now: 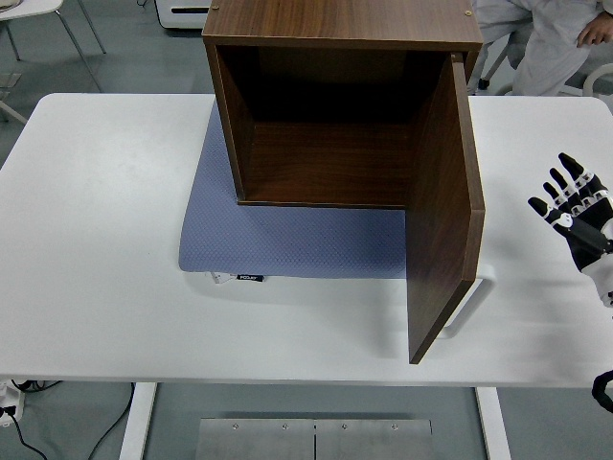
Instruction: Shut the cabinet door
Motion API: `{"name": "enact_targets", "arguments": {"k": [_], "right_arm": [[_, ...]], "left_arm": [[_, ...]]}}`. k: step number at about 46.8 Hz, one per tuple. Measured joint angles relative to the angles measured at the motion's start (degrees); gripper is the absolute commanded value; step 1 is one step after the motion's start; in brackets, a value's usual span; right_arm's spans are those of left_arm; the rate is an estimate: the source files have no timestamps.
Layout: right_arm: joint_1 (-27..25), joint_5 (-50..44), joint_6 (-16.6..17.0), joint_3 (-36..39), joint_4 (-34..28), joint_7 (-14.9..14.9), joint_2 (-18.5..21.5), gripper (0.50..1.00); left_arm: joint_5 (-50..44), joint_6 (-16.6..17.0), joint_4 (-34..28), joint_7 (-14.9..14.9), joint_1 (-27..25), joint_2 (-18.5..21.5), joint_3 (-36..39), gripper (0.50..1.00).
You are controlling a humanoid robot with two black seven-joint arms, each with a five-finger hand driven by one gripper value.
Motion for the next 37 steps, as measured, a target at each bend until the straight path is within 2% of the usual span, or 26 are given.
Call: {"name": "enact_targets", "arguments": {"k": [24, 37], "right_arm": [[0.78, -0.04, -0.07, 0.08, -0.01, 0.0, -0.7, 1.0], [0.03, -0.18, 2.04, 0.1, 0.63, 0.21, -3.82, 1.0]], "left_arm": [[0.0, 0.0, 0.02, 0.0, 0.04, 0.0, 0.0, 1.0], [0.0, 0.0, 0.01, 0.0, 0.04, 0.0, 0.0, 1.0]]}}
